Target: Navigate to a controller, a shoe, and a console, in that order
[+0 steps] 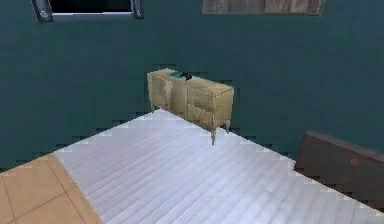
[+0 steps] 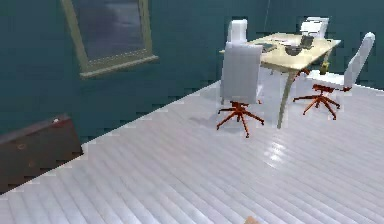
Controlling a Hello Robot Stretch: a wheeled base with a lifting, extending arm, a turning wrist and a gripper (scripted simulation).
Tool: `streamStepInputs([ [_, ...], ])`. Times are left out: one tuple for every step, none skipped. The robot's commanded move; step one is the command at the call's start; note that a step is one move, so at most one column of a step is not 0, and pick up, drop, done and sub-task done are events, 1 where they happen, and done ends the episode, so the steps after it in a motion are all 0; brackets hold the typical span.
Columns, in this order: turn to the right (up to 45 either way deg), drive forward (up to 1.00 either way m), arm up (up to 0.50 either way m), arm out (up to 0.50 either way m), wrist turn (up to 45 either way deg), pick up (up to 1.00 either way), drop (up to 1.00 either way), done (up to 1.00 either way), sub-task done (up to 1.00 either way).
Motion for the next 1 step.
streamStepInputs([
  [-45.0,0.0,0.0,0.0,0.0,0.0,0.0,0.0,0.0],
])
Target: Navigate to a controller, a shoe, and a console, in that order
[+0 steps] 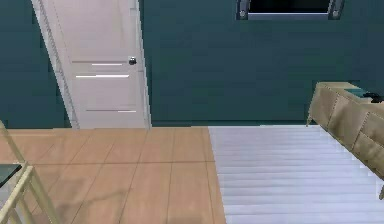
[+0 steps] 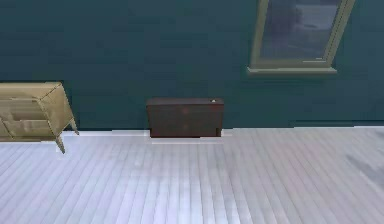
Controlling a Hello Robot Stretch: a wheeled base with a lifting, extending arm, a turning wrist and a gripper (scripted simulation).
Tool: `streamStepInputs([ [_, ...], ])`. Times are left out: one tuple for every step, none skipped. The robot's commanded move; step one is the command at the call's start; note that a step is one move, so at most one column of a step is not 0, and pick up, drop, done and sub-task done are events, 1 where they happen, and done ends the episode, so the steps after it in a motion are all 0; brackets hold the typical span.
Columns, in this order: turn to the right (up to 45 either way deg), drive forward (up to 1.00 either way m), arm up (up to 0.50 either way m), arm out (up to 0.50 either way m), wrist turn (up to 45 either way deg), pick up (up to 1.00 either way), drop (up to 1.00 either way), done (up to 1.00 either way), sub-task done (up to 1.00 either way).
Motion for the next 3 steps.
streamStepInputs([
  [0.0,0.8,0.0,0.0,0.0,0.0,0.0,0.0,0.0],
  [-42.0,0.0,0.0,0.0,0.0,0.0,0.0,0.0,0.0],
  [0.0,1.0,0.0,0.0,0.0,0.0,0.0,0.0,0.0],
])
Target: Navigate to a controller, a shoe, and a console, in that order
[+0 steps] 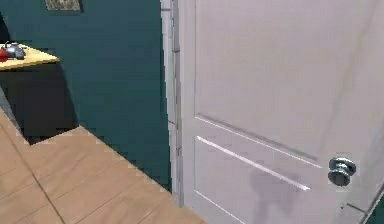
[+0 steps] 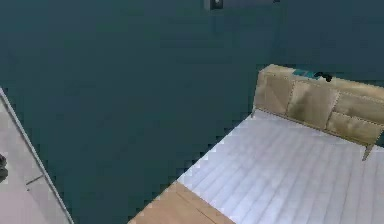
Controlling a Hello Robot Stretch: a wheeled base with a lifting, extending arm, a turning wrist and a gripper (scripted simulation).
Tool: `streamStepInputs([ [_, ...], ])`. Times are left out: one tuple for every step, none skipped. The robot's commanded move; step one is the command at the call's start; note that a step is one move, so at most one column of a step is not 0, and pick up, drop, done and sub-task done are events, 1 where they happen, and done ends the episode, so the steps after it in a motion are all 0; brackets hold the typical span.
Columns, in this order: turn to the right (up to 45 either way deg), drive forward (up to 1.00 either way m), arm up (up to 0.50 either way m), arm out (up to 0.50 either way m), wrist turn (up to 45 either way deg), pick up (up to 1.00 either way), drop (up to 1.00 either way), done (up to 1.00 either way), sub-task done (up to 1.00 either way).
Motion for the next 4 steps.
streamStepInputs([
  [-39.0,0.0,0.0,0.0,0.0,0.0,0.0,0.0,0.0],
  [0.0,0.05,0.0,0.0,0.0,0.0,0.0,0.0,0.0],
  [-9.0,0.0,0.0,0.0,0.0,0.0,0.0,0.0,0.0],
  [0.0,1.0,0.0,0.0,0.0,0.0,0.0,0.0,0.0],
])
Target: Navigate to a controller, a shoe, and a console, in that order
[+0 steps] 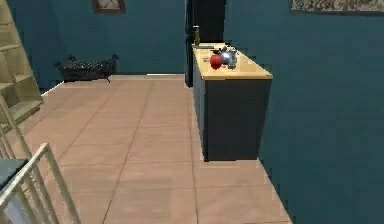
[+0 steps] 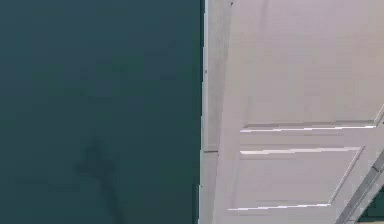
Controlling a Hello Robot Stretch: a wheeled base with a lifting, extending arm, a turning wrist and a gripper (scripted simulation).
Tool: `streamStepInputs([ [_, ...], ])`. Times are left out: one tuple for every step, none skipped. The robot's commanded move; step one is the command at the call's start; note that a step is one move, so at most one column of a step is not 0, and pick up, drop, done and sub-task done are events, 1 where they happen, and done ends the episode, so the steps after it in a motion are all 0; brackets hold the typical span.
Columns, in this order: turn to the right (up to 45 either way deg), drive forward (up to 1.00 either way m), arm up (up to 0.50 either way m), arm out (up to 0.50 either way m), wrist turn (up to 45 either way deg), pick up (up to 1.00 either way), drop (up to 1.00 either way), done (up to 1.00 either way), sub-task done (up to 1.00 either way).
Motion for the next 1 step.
streamStepInputs([
  [-3.0,0.0,0.0,0.0,0.0,0.0,0.0,0.0,0.0],
])
